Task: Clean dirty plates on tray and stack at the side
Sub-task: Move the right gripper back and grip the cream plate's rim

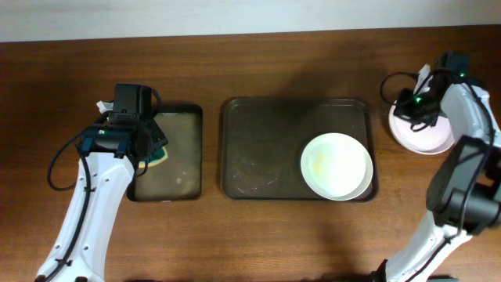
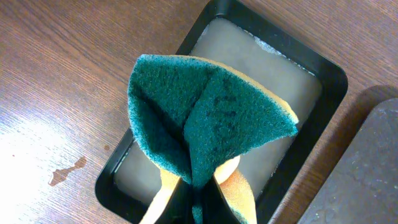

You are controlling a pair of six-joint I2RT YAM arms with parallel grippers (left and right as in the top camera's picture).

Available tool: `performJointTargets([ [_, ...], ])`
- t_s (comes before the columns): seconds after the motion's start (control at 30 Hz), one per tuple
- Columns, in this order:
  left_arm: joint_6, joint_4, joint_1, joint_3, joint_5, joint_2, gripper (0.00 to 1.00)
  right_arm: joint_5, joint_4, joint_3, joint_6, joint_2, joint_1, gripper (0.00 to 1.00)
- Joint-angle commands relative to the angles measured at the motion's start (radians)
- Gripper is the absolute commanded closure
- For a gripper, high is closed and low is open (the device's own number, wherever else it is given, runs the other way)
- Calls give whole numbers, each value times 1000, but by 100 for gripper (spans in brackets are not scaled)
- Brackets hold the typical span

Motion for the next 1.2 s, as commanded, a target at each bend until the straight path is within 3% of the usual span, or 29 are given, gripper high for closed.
performJointTargets([
  [0.0,-3,5,3,-5,-3,-4,100,-133,-51,48,-6,-155,1,95],
  [0.17,-3,5,3,-5,21,-4,100,-204,-287,48,-54,-222,14,88],
  [0.23,-3,8,3,-5,26,-4,100,-203,-340,25,-145,-215,42,78],
  [0.27,-3,9,3,-5,26,-4,100,-181,-346,3,-169,-210,61,63],
  [0.3,-3,9,3,-5,26,-4,100,-145,-344,-14,-171,-205,77,57],
  [0.47,-3,4,3,-5,26,-4,100,134,-220,-154,-160,-178,165,51],
  [0.83,-3,5,3,-5,26,-4,100,152,-16,-364,-160,-169,196,51],
  [0.97,-3,8,3,-5,26,-4,100,151,-18,-403,-160,-169,196,63],
  [1.17,-3,8,3,-5,26,-4,99,146,-31,-403,-142,-169,196,64],
])
